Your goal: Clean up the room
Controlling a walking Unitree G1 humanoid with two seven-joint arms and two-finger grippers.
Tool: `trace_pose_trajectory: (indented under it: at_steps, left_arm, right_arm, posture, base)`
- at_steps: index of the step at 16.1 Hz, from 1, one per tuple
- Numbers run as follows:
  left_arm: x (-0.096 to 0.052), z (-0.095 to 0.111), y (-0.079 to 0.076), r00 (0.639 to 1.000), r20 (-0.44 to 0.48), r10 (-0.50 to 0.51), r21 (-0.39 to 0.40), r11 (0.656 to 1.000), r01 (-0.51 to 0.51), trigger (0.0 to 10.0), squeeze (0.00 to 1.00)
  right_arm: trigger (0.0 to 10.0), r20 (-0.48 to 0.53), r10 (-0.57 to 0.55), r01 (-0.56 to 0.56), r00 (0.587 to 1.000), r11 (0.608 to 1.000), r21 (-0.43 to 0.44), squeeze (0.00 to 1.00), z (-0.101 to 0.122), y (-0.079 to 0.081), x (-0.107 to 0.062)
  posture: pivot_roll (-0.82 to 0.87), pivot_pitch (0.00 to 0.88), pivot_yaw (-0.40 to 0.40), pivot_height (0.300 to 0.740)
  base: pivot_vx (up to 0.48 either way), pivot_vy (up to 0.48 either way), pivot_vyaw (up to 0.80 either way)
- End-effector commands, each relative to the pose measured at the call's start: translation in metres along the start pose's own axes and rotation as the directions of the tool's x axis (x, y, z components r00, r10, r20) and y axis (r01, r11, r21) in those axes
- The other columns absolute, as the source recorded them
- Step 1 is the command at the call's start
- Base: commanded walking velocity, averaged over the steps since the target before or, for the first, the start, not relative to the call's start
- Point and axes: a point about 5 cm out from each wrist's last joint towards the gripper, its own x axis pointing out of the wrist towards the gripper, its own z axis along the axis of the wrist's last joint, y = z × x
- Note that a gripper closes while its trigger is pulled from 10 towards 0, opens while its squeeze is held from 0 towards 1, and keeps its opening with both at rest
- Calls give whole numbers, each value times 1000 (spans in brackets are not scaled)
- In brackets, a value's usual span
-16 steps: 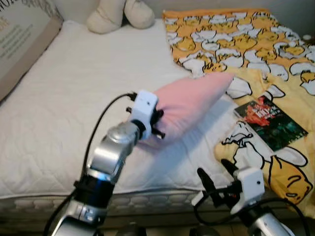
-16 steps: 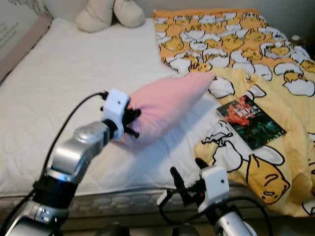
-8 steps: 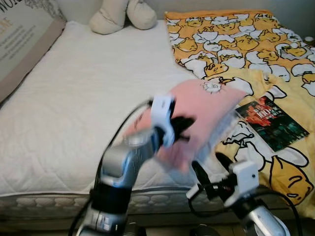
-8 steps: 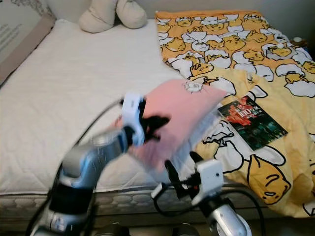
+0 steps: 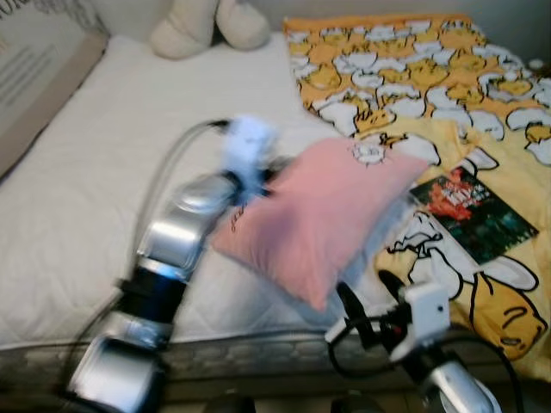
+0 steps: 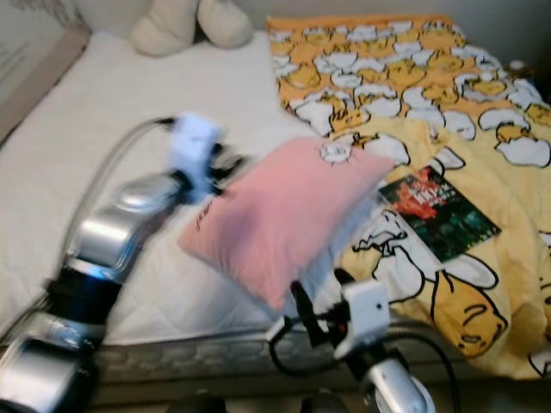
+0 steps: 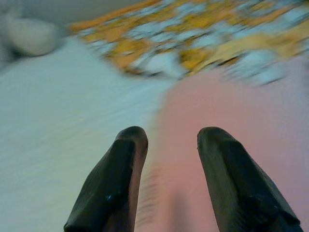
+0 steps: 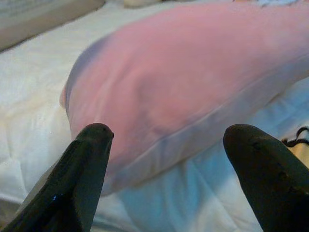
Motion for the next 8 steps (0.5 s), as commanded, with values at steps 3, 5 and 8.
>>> trace_pose_trajectory:
  at_steps: [3,5,8]
  left_arm:
    - [1,-43,36,979,-131,157,147,980,-137,10000,0]
    - [-8,-81,54,934,-244,261,236,950,-203,10000,0]
    - [-21,-119,65,880,-356,315,242,940,-239,10000,0]
  right_arm:
    - [10000,-47,63,-63,997,998,-11,0,-9,1,-5]
    - [10000,-97,105,-106,990,994,-8,0,-17,-1,-13]
    - [10000,-134,116,-117,984,993,1,0,-18,-12,-24]
  posture:
    - [-114,10,61,710]
    - [-120,7,56,710]
    - [-140,10,48,710]
  base:
    - [0,0,0]
    - [0,0,0]
    - [0,0,0]
